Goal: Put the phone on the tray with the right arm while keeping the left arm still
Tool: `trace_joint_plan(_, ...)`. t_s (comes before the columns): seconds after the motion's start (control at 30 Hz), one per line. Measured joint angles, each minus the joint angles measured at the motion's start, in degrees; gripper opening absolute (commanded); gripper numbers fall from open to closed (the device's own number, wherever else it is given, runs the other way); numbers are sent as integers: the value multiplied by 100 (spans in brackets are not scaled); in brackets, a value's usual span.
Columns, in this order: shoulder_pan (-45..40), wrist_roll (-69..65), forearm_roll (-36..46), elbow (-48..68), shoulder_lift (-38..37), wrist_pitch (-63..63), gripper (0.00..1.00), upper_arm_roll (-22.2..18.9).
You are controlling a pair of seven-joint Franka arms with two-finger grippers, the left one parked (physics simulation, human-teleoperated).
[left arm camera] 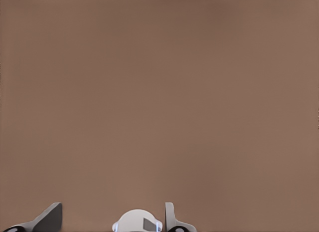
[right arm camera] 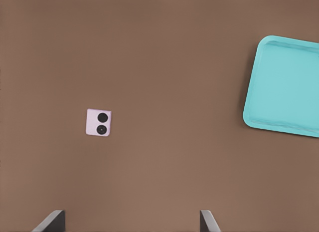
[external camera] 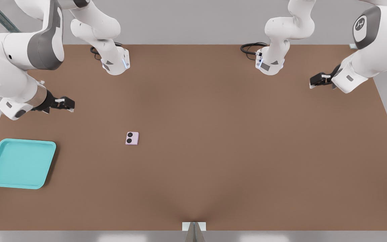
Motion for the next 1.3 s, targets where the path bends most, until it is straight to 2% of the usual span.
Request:
trace_joint_plan(0.13, 17, 72, 62, -178, 467, 653, 100, 102)
trace_joint_plan(0.27, 439, 341, 76, -1821, 434, 1769, 100, 467)
trace_joint_plan(0.53, 402, 850, 90, -3546, 970, 4169, 100, 538)
trace_joint_plan(0.7, 434, 1182, 103, -3656, 1547, 5241, 100, 670)
trace_joint_plan(0.8, 432, 1368, 104, -3744, 1622, 5625, 100, 760)
trace_joint_plan(1.0, 404, 1661, 99, -4237, 1621, 6057, 100, 787)
trace_joint_plan(1.3, 417, 1951, 76, -4292, 2025, 6508, 100, 787)
